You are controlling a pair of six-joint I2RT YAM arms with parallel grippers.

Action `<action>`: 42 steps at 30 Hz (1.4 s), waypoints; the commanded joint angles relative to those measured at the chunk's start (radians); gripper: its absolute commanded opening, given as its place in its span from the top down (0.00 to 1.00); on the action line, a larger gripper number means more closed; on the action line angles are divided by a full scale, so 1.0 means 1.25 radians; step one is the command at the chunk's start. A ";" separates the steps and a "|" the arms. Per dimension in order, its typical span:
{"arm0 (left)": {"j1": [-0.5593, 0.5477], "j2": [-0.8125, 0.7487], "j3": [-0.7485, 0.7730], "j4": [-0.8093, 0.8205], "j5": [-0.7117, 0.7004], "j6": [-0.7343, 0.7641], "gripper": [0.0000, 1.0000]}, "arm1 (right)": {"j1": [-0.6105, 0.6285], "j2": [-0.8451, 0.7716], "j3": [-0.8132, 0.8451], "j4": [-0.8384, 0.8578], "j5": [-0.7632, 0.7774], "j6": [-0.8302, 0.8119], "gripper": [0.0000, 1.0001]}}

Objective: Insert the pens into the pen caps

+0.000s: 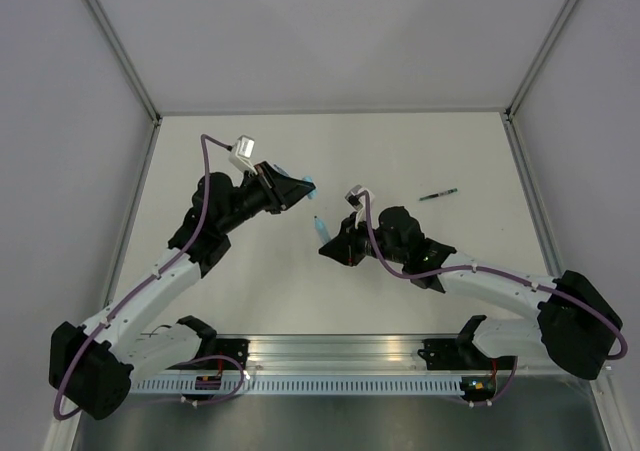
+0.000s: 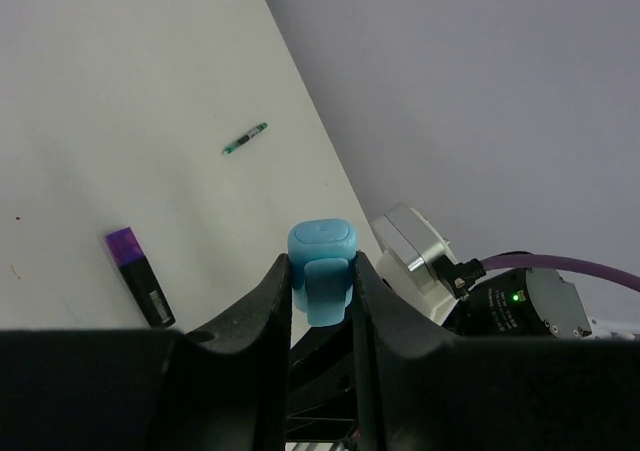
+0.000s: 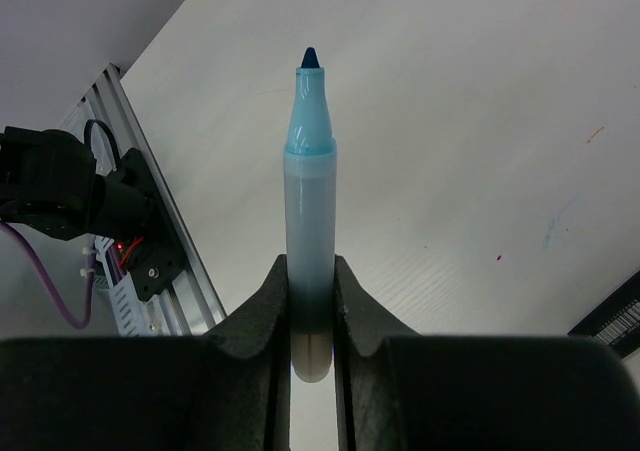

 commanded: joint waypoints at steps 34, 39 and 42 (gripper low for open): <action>-0.108 0.047 0.000 -0.030 -0.035 0.037 0.98 | 0.002 -0.131 -0.002 0.014 0.126 -0.024 1.00; -0.120 0.051 0.009 -0.078 -0.033 0.045 0.98 | 0.002 -0.139 -0.002 -0.003 0.169 -0.031 1.00; -0.125 0.055 0.006 -0.095 -0.025 0.047 0.98 | 0.002 -0.141 -0.002 -0.011 0.195 -0.036 1.00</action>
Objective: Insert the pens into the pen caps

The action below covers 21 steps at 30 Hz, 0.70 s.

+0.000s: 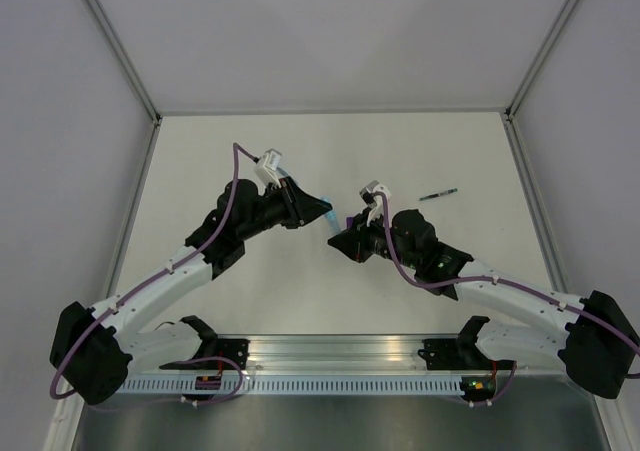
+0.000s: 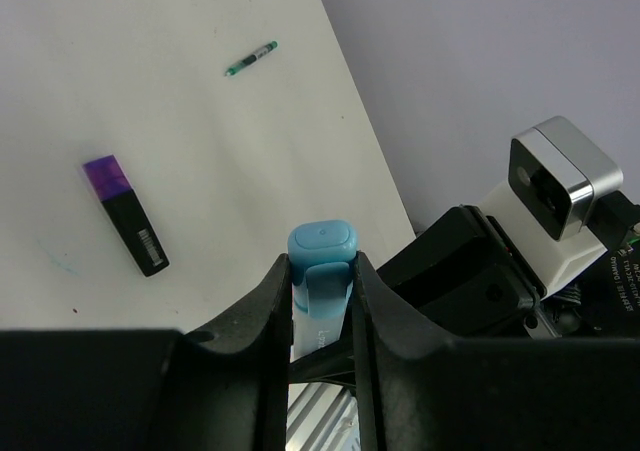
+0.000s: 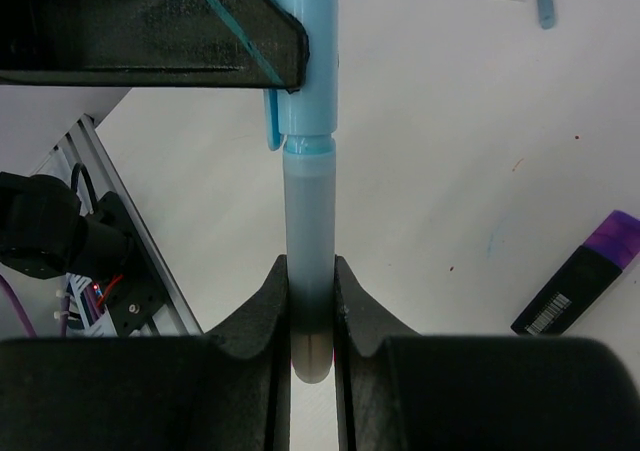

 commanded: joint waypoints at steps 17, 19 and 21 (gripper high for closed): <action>-0.016 -0.012 0.019 -0.039 0.095 0.070 0.37 | -0.005 -0.022 0.003 0.062 0.005 -0.031 1.00; -0.016 -0.029 0.024 -0.026 0.117 0.087 0.32 | -0.005 -0.027 0.002 0.070 -0.009 -0.030 1.00; -0.014 -0.043 0.033 -0.027 0.121 0.111 0.32 | -0.004 -0.029 -0.002 0.079 -0.022 -0.028 1.00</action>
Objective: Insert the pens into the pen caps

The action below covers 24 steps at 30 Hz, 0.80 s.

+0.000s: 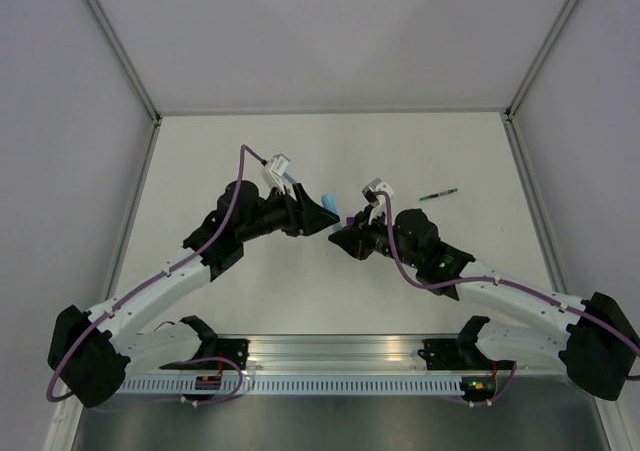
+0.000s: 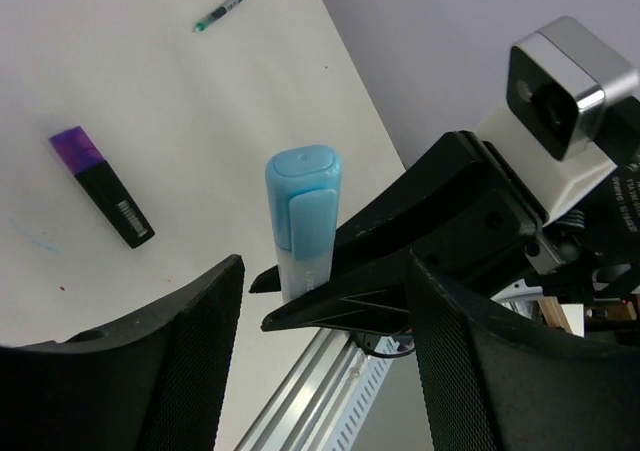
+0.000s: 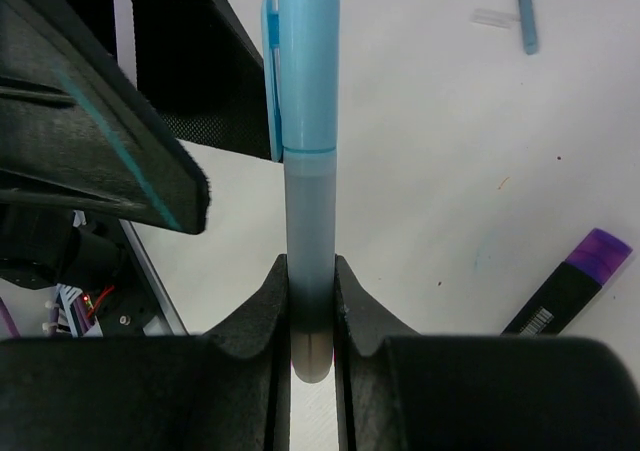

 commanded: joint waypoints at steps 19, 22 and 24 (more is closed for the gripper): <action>-0.001 -0.206 0.037 0.045 -0.040 0.233 0.23 | -0.001 -0.049 -0.040 0.237 -0.276 0.072 1.00; 0.000 -0.216 0.030 0.070 -0.027 0.235 0.25 | -0.001 -0.039 -0.040 0.261 -0.309 0.088 1.00; 0.000 -0.217 0.019 0.098 -0.010 0.228 0.27 | 0.000 -0.041 -0.041 0.264 -0.311 0.089 1.00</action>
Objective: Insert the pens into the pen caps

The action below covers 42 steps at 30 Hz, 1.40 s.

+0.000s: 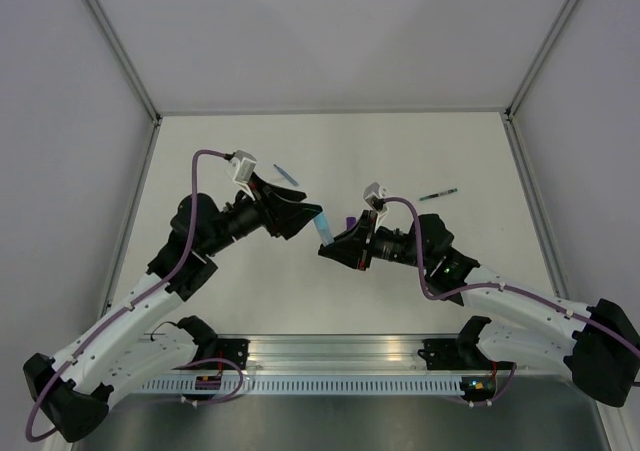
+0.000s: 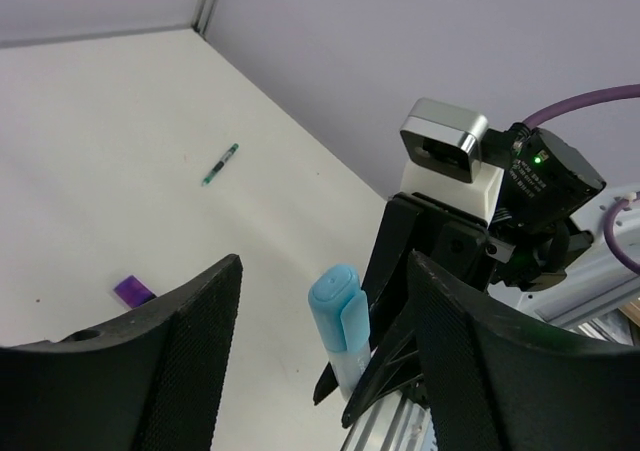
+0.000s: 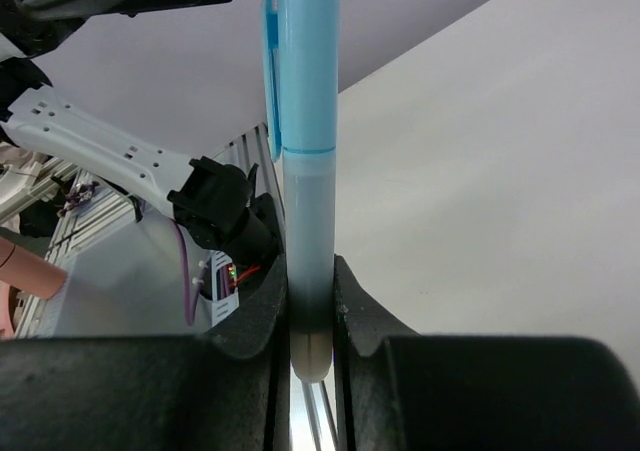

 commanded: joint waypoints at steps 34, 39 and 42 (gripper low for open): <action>-0.002 0.152 -0.233 0.525 0.430 -0.265 0.98 | -0.014 -0.035 0.096 0.006 0.115 -0.029 1.00; -0.002 0.168 -0.252 0.547 0.446 -0.263 0.98 | -0.046 -0.009 0.169 -0.020 0.135 -0.015 1.00; -0.002 0.175 -0.252 0.551 0.462 -0.264 0.98 | -0.073 0.012 0.217 -0.024 0.113 0.002 1.00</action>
